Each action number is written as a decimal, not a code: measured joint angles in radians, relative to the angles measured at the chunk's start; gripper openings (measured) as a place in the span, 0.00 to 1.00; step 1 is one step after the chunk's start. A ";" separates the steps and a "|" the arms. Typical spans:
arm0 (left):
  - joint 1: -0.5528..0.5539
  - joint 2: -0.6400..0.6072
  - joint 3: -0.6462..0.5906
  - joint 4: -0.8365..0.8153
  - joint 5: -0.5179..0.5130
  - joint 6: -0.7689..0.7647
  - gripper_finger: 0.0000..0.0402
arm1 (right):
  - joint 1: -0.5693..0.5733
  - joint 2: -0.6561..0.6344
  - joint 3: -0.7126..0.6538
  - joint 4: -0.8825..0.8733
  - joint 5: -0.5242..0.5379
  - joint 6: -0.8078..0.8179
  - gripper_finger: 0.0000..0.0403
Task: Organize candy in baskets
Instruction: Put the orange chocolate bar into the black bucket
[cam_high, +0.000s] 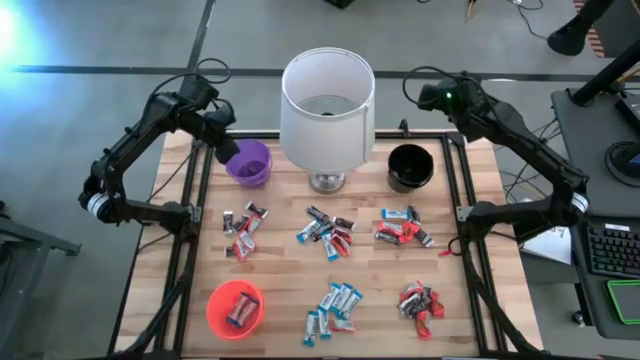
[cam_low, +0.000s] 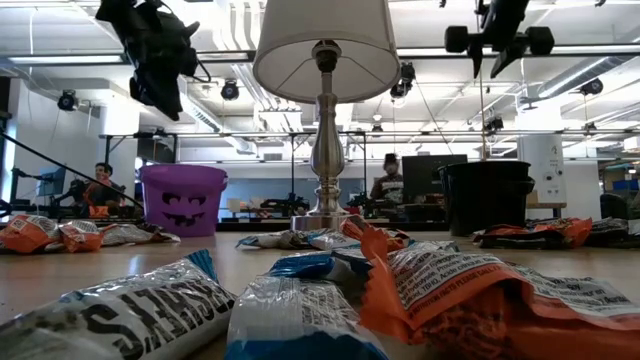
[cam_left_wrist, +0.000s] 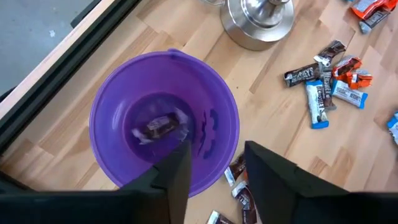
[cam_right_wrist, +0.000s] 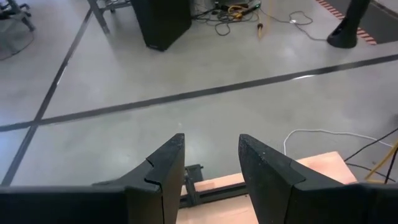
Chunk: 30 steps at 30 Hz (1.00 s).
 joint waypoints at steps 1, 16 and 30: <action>0.000 0.000 0.000 0.000 0.000 -0.003 0.34 | 0.000 -0.006 0.000 0.000 -0.017 -0.006 0.36; -0.006 -0.046 0.000 -0.001 0.000 0.070 0.34 | 0.000 -0.074 0.145 -0.197 -0.603 -0.067 0.36; -0.006 -0.123 0.000 0.009 0.000 0.132 0.33 | 0.028 -0.088 0.148 -0.573 -0.980 0.058 0.36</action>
